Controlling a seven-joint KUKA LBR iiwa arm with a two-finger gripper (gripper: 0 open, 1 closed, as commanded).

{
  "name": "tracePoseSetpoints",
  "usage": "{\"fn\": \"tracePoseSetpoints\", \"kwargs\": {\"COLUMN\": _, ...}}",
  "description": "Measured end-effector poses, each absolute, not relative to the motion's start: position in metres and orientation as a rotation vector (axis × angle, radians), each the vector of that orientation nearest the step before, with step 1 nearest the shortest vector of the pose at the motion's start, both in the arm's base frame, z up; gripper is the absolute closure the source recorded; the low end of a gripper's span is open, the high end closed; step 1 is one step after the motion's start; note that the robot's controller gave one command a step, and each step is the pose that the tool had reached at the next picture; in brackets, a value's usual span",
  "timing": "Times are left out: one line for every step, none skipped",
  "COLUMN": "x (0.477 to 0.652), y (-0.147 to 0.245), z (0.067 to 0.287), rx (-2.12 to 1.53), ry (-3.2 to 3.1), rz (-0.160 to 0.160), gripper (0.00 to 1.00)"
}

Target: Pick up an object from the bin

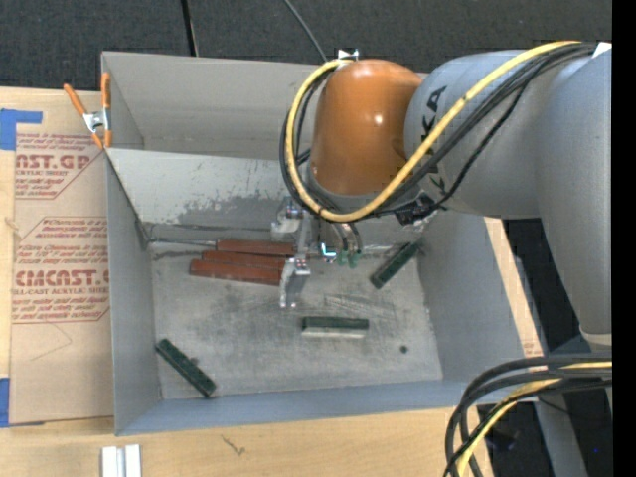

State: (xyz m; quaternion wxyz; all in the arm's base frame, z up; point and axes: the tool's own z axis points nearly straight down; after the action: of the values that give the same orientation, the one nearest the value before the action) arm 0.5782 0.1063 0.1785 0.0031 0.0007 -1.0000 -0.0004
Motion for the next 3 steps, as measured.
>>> {"fn": "tracePoseSetpoints", "kwargs": {"x": 0.58, "y": 0.106, "z": 0.183, "rx": 0.001, "ry": -3.143, "rz": -0.002, "gripper": 0.0}}
{"fn": "tracePoseSetpoints", "kwargs": {"x": 0.578, "y": 0.098, "z": 0.103, "rx": -0.021, "ry": -3.142, "rz": -0.002, "gripper": 1.0}}
{"fn": "tracePoseSetpoints", "kwargs": {"x": 0.578, "y": 0.097, "z": 0.103, "rx": -0.021, "ry": -3.142, "rz": -0.002, "gripper": 0.0}}
